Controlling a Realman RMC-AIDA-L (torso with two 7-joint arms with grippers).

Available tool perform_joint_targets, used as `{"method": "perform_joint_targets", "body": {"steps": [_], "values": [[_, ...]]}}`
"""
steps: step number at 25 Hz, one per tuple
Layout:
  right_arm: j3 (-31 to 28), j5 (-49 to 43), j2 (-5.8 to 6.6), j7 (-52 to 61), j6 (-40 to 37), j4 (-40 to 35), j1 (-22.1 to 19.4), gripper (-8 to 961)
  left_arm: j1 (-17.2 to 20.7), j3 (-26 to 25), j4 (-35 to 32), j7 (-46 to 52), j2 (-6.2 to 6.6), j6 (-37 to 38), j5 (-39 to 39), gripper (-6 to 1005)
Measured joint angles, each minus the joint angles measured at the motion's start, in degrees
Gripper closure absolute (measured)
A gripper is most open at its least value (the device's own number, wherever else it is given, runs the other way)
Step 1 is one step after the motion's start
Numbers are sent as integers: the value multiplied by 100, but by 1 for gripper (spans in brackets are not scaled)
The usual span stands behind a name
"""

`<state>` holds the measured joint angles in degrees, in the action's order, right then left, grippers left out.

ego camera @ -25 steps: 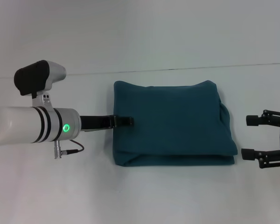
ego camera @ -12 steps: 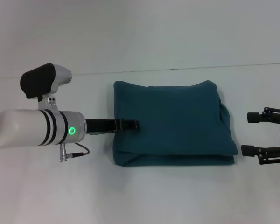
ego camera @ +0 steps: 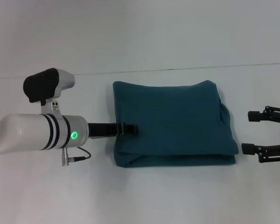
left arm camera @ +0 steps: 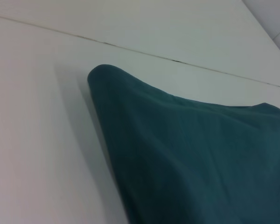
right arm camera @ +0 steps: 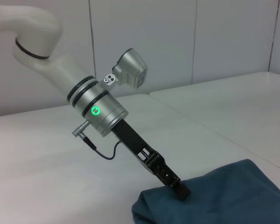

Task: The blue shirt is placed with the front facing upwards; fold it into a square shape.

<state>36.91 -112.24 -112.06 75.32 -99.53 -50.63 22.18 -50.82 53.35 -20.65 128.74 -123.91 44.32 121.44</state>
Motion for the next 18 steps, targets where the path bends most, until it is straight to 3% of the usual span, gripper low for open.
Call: {"method": "perform_joint_targets", "body": {"steps": [3,18], "values": [[0,0,-4,-15,11,0,-3,8,44,-16,-9,-32,-1,-7,-22,267],[-73,0,-63,-33,232,0,14,8,56,0,-33,-180,-13,40,-24,848]]}}
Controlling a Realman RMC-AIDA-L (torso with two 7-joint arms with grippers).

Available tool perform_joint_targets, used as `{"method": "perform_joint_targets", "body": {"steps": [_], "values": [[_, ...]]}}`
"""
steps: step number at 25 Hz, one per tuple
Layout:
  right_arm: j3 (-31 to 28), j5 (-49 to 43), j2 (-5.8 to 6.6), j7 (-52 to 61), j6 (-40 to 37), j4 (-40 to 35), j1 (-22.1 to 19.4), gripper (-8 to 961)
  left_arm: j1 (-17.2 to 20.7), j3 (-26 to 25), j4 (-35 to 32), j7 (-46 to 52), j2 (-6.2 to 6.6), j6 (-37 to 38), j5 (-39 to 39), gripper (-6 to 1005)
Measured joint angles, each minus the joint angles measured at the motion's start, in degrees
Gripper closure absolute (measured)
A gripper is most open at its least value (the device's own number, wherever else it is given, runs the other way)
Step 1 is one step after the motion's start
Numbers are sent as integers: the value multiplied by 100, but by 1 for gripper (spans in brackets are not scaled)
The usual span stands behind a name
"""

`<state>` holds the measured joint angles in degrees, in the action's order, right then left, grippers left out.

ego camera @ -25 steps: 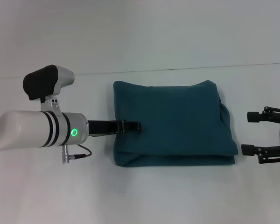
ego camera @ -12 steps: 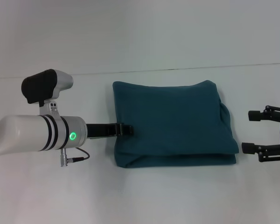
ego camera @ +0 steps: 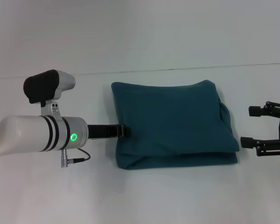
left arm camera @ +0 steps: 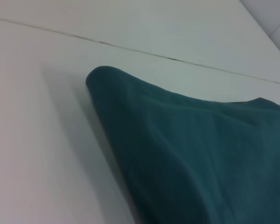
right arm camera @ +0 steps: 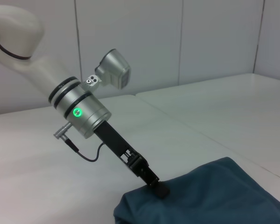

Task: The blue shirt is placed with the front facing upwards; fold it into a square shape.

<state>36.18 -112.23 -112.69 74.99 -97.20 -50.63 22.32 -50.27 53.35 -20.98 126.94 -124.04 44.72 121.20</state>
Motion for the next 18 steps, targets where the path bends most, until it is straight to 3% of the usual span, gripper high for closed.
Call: {"method": "perform_joint_targets", "body": {"steps": [1,6,18], "values": [[0,0,-2,-1,16,0,0,8,0,0,-1,-14,-2,5,0,887],[1,0,-17,7,131,0,-8,8,136,2,-151,-86,-7,34,0,895],[3,0,-77,35,440,49,6,8,1120,-51,-1519,42,5,762,-22,896]]}}
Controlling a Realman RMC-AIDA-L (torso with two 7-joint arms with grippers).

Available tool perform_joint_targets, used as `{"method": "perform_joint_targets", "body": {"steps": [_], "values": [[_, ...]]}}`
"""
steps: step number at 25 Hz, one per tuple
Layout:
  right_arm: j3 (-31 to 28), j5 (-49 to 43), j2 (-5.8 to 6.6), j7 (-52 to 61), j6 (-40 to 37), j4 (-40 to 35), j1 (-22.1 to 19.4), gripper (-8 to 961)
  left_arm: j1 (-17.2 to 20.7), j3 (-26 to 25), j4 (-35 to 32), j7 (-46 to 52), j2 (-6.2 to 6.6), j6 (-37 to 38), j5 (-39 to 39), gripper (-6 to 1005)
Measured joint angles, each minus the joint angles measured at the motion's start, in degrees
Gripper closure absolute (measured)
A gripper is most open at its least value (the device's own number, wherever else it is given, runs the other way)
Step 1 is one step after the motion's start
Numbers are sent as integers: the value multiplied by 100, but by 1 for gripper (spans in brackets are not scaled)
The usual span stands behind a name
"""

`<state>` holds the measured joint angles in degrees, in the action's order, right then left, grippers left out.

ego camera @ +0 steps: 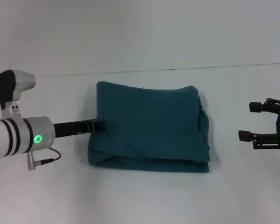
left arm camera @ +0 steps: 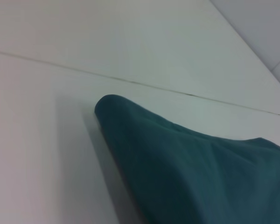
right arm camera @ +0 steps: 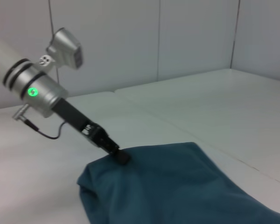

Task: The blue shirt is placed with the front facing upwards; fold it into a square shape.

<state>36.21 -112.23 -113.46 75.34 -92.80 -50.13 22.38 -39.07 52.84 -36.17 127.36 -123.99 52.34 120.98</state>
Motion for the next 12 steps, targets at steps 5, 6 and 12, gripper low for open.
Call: {"method": "perform_joint_targets", "body": {"steps": [5,6,12], "values": [[0,0,-38,2,132,10,16,8,260,-2,-175,1,10,77,-3,895],[-1,0,-49,3,153,9,20,8,312,-3,-218,1,9,81,-4,895],[26,0,-92,23,304,7,65,8,557,-17,-364,-32,11,85,-93,896]]}}
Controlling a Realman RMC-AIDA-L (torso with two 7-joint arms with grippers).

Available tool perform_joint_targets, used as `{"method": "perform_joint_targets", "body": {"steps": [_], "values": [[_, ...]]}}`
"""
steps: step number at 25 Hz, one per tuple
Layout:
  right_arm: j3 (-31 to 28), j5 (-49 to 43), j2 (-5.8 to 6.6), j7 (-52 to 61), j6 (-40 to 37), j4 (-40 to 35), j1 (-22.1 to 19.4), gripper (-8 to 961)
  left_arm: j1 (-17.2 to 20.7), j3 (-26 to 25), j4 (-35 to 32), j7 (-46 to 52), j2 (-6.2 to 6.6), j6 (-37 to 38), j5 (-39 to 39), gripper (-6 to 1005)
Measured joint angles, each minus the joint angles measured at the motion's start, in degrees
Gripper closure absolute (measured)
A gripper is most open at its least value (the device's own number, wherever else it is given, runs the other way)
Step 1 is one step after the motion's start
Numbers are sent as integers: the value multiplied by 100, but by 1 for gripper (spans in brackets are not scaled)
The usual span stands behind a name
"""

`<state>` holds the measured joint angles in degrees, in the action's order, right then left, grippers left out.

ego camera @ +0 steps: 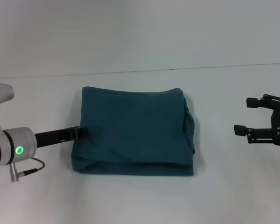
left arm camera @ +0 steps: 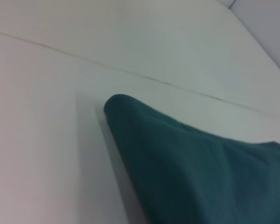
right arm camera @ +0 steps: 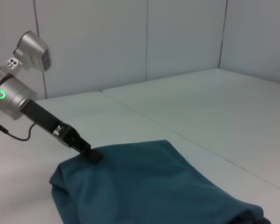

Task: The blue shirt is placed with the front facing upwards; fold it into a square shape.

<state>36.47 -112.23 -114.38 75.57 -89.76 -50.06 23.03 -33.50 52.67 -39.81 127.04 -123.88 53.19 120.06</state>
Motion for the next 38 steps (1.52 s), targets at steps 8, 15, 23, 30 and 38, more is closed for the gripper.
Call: {"method": "perform_joint_targets", "body": {"steps": [8,15,23,30,38], "values": [[27,0,-47,9,105,6,30,8,140,1,-108,-20,4,34,-133,870],[35,-1,-53,71,111,-5,61,8,246,-2,-136,-27,5,134,-198,845],[43,-186,-83,72,155,4,176,8,311,3,-119,-527,5,389,-517,815],[45,-229,-127,72,195,-31,193,8,310,-2,-141,-609,5,443,-599,790],[42,-246,-129,74,201,-6,191,8,339,-10,-261,-660,16,353,-607,522]]}}
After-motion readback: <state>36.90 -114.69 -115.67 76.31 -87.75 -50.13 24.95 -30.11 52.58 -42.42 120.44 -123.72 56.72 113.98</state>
